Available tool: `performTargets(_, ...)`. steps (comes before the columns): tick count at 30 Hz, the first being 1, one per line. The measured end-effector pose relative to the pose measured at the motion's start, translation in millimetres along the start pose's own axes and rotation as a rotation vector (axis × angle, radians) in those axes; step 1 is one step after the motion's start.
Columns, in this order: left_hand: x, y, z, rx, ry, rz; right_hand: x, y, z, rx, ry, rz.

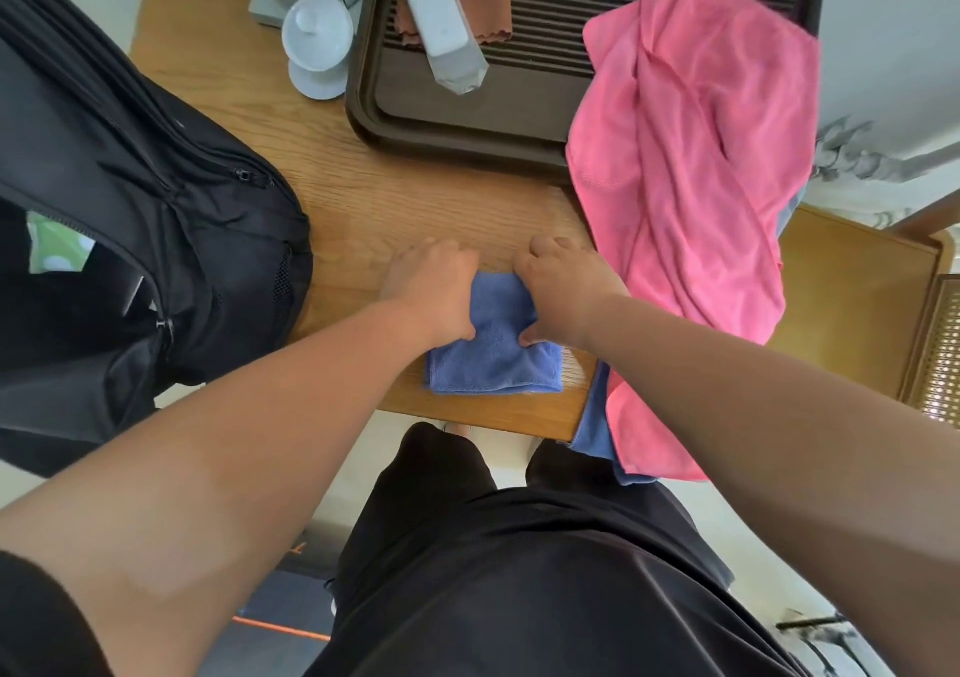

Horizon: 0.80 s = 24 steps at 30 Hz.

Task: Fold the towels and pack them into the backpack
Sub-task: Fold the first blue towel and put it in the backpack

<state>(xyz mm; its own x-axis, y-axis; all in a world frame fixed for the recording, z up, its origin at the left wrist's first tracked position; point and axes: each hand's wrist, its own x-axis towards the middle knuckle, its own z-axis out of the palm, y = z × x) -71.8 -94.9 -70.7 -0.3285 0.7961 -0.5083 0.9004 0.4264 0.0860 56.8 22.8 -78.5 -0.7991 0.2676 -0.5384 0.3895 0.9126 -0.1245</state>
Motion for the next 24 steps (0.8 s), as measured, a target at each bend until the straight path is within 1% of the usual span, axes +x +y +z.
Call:
performTargets(4, 3.6, -2.0, -2.8, -0.096, 0.055, 0.035, 1.0, 5.5, -6.1, 0.093, 0.022, 0.02)
performTargets(7, 7.0, -4.3, -6.3, -0.151, 0.195, 0.033, 1.9, 12.8, -12.3, 0.189, 0.163, 0.048)
performTargets(9, 7.8, -5.5, -8.6, -0.144, 0.264, 0.022, -1.5, 17.6, -14.8, 0.249, 0.245, 0.025)
performTargets(12, 3.2, -7.2, -7.1, -0.095, 0.33, 0.042, -12.1, 18.1, -10.3, 0.2, 0.244, -0.034)
performTargets(14, -2.8, -7.0, 1.5, -0.065, 0.322, 0.075, -16.3, 15.1, -0.4, 0.082, 0.23, -0.03)
performTargets(15, -7.3, -6.9, 6.9, -0.042, 0.307, 0.102, -17.2, 13.2, 5.4, 0.033, 0.253, -0.023)
performTargets(17, -21.3, -4.6, 16.5, 0.009, 0.278, 0.145, -17.9, 8.2, 15.3, -0.033, 0.345, -0.034)
performTargets(21, -50.3, 2.0, 39.1, 0.046, 0.227, 0.125, -25.4, 3.0, 34.7, -0.073, 0.594, -0.103)
performTargets(24, -60.5, 5.7, 58.1, 0.059, 0.148, 0.095, -37.0, 1.2, 50.1, -0.058, 0.643, -0.119)
